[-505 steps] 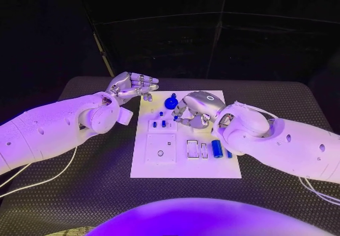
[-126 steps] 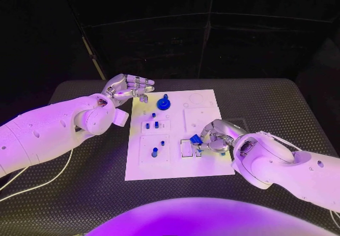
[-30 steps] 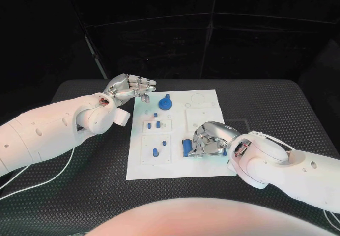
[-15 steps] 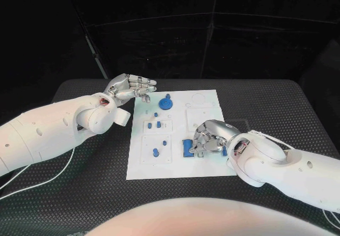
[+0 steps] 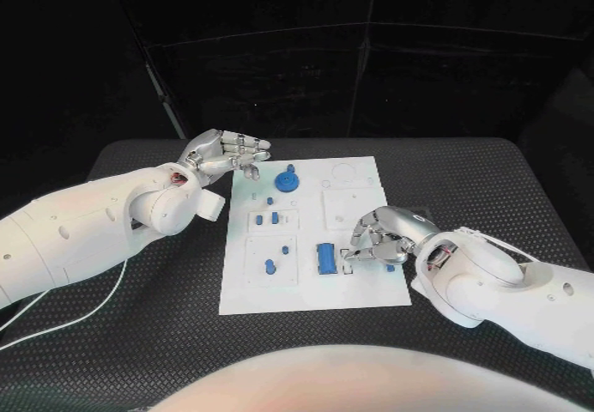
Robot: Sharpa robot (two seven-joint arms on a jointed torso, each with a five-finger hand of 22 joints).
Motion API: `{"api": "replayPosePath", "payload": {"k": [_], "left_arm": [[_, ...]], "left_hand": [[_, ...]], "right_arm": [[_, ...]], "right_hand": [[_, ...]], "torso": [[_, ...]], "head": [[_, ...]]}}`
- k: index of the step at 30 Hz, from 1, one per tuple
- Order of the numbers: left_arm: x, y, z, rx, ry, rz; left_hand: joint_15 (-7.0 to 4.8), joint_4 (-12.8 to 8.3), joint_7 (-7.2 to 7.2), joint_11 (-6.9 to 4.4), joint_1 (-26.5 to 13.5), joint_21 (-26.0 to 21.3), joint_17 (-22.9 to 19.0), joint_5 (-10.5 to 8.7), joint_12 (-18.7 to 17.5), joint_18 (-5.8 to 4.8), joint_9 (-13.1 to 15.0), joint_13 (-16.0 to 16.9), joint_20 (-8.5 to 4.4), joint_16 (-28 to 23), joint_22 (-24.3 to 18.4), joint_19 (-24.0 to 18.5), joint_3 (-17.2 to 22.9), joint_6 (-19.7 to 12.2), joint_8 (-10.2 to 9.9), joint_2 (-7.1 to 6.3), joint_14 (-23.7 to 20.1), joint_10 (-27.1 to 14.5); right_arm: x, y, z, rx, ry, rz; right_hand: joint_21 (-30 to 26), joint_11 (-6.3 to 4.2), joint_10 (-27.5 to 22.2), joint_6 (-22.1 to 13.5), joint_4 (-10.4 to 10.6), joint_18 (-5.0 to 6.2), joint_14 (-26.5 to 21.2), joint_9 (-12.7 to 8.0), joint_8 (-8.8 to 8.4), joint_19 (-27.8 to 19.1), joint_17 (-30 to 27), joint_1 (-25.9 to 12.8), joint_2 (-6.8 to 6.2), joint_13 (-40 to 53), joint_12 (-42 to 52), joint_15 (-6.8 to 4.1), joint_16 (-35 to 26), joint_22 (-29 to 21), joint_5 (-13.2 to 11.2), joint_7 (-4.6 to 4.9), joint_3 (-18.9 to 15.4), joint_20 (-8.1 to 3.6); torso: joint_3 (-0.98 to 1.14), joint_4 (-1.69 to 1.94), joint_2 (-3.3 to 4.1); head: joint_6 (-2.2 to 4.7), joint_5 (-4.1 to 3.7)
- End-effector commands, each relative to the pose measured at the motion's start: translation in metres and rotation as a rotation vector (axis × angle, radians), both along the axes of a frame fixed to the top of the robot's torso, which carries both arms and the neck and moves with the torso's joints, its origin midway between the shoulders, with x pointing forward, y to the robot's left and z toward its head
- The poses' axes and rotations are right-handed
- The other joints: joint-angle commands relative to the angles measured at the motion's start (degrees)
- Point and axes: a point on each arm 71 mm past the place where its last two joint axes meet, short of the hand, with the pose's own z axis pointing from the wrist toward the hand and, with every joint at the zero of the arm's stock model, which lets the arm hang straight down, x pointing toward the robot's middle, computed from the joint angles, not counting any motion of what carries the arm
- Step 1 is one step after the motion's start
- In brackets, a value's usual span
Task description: Assemble the parts on the task board
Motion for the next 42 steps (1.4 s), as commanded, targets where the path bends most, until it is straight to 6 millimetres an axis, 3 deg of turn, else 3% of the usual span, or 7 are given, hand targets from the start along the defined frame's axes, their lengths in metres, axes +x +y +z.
{"api": "replayPosePath", "payload": {"k": [1,4,6,9,14,16,42], "left_arm": [[0.000,0.000,0.001,-0.008,-0.003,-0.005],[0.000,0.001,0.001,-0.007,-0.002,-0.004],[0.000,0.001,0.001,-0.007,-0.003,-0.004],[-0.001,0.001,0.002,-0.008,-0.003,-0.005],[-0.002,0.000,0.001,-0.009,-0.003,-0.007],[-0.002,0.000,0.001,-0.010,-0.003,-0.008],[-0.002,0.001,0.001,-0.008,-0.002,-0.005]], "left_hand": [[-0.09,-0.2,0.02,0.07,-0.1,-0.2,-0.1,-0.17,0.3,0.76,0.0,0.0,0.05,-0.2,-0.1,-0.2,0.0,-0.5,0.0,0.54,-0.3,-0.4],[-0.09,-0.2,0.02,0.07,-0.1,-0.2,-0.1,-0.17,0.3,0.76,0.0,0.0,0.05,-0.2,-0.1,-0.2,0.0,-0.5,0.0,0.54,-0.3,-0.4],[-0.09,-0.2,0.02,0.07,-0.1,-0.2,-0.1,-0.17,0.3,0.76,0.0,0.0,0.05,-0.2,-0.1,-0.2,0.0,-0.5,0.0,0.54,-0.3,-0.4],[-0.09,-0.2,0.02,0.07,-0.1,-0.2,-0.1,-0.17,0.3,0.76,0.0,0.0,0.05,-0.2,-0.1,-0.2,0.0,-0.5,0.0,0.54,-0.3,-0.4],[-0.09,-0.2,0.02,0.07,-0.1,-0.2,-0.1,-0.17,0.3,0.76,0.0,0.0,0.05,-0.2,-0.1,-0.2,0.0,-0.5,0.0,0.54,-0.3,-0.4],[-0.09,-0.2,0.02,0.07,-0.1,-0.2,-0.1,-0.17,0.3,0.76,0.0,0.0,0.05,-0.2,-0.1,-0.2,0.0,-0.5,0.0,0.54,-0.3,-0.4],[-0.06,-0.5,0.04,0.09,-0.2,-0.3,-0.2,-0.16,0.6,0.76,0.0,0.0,0.07,-0.2,-0.1,-0.3,0.1,-0.6,0.1,0.55,-0.3,-0.7]], "right_arm": [[-0.003,-0.015,0.005,0.045,0.002,-0.041],[-0.005,-0.034,0.006,0.019,0.012,-0.082],[-0.006,-0.045,0.007,-0.009,0.014,-0.106],[-0.006,-0.057,0.007,-0.051,0.012,-0.131],[-0.007,-0.071,0.007,-0.128,-0.005,-0.153],[-0.006,-0.073,0.006,-0.150,-0.007,-0.155],[-0.013,-0.054,-0.019,-0.242,0.059,-0.087]], "right_hand": [[-0.5,0.58,-1.1,-1.0,1.7,-0.23,4.4,-0.9,-1.72,-0.4,7.7,-2.6,0.08,-4.6,-1.2,0.79,-0.3,-0.3,2.2,0.65,-1.2,0.53],[-1.2,0.92,-1.7,-1.0,5.3,0.03,4.2,-1.8,-3.55,-0.9,6.8,-5.6,0.38,-5.9,-2.7,1.11,-0.8,-1.3,5.7,0.95,-2.3,0.98],[-1.4,0.95,-1.7,-0.7,6.4,0.10,4.2,-2.0,-4.11,-1.0,6.5,-6.4,0.29,-6.2,-2.9,1.16,-0.9,-1.5,5.9,1.01,-2.6,1.06],[-1.4,0.92,-1.3,-0.4,6.5,0.09,4.2,-2.1,-4.39,-1.0,6.5,-6.4,0.00,-5.8,-2.4,1.15,-1.0,-1.5,5.6,0.97,-2.6,1.08],[-1.1,0.48,-0.3,2.1,6.1,-0.01,4.3,-2.2,-4.45,-0.5,6.9,-4.3,-0.28,-4.6,-1.1,0.84,-0.8,-0.8,5.5,0.43,-2.1,0.90],[-1.0,0.28,0.0,2.9,5.9,-0.03,4.3,-2.1,-4.35,-0.4,7.0,-3.5,-0.25,-4.4,-0.8,0.69,-0.8,-0.7,5.7,0.21,-1.9,0.78],[-1.1,-0.17,0.1,4.7,6.0,-0.04,4.3,-1.7,-4.01,-0.4,7.0,-2.6,-0.54,-4.4,-0.9,0.31,-0.8,-0.7,5.8,-0.33,-2.1,0.42]], "torso": [[0.00,-0.17,-0.03],[-0.06,-0.19,-0.01],[-0.07,-0.26,0.02],[-0.04,-0.27,0.04],[-0.02,-0.75,-0.09],[-0.04,-0.57,-0.04],[-0.06,-0.34,-0.01]], "head": [[0.00,-0.57],[0.00,-1.28],[0.00,-1.63],[0.12,-2.28],[0.22,-2.72],[0.27,-3.10],[0.06,-3.32]]}}
